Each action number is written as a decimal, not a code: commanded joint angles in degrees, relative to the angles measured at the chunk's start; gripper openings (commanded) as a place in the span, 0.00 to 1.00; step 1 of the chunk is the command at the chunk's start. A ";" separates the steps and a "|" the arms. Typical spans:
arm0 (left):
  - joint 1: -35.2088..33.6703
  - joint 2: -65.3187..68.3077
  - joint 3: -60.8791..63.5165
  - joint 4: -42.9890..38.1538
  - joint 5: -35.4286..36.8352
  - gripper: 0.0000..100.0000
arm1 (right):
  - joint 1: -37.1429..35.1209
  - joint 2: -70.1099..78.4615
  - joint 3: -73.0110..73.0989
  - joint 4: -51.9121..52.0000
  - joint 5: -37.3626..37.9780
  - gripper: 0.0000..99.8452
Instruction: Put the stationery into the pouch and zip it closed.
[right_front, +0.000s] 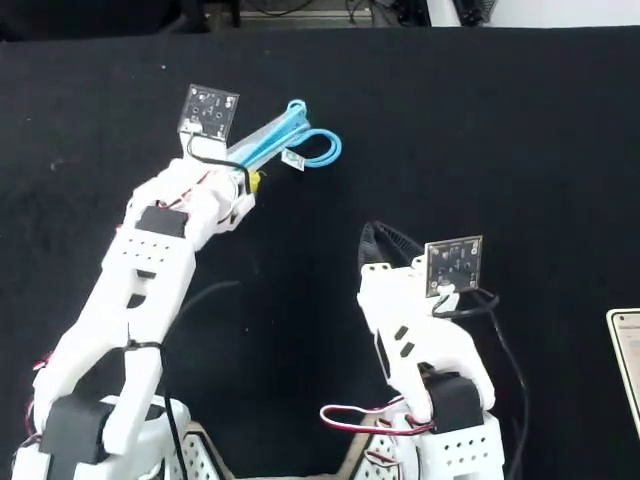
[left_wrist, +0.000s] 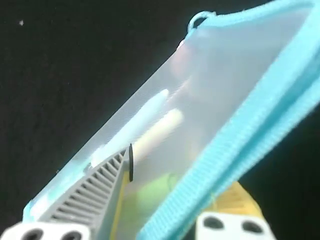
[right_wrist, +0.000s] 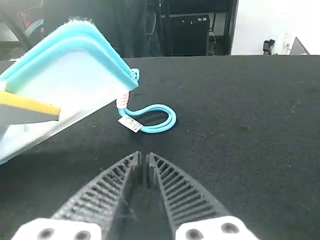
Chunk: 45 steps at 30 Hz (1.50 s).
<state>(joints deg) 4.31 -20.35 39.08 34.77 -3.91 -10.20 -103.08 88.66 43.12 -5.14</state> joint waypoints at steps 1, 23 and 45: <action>-1.98 -3.78 -6.11 9.23 1.05 0.19 | -0.35 -4.79 -0.22 -0.79 -0.26 0.01; -6.81 -4.75 -26.95 21.54 -3.34 0.25 | -0.35 -4.79 -0.13 -0.79 -0.26 0.01; -22.99 -25.67 2.59 28.40 -3.78 0.04 | -0.18 -4.79 -0.84 -0.88 -0.26 0.02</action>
<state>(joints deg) -16.88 -39.16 34.42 66.51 -7.08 -10.20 -103.08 88.66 43.12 -5.14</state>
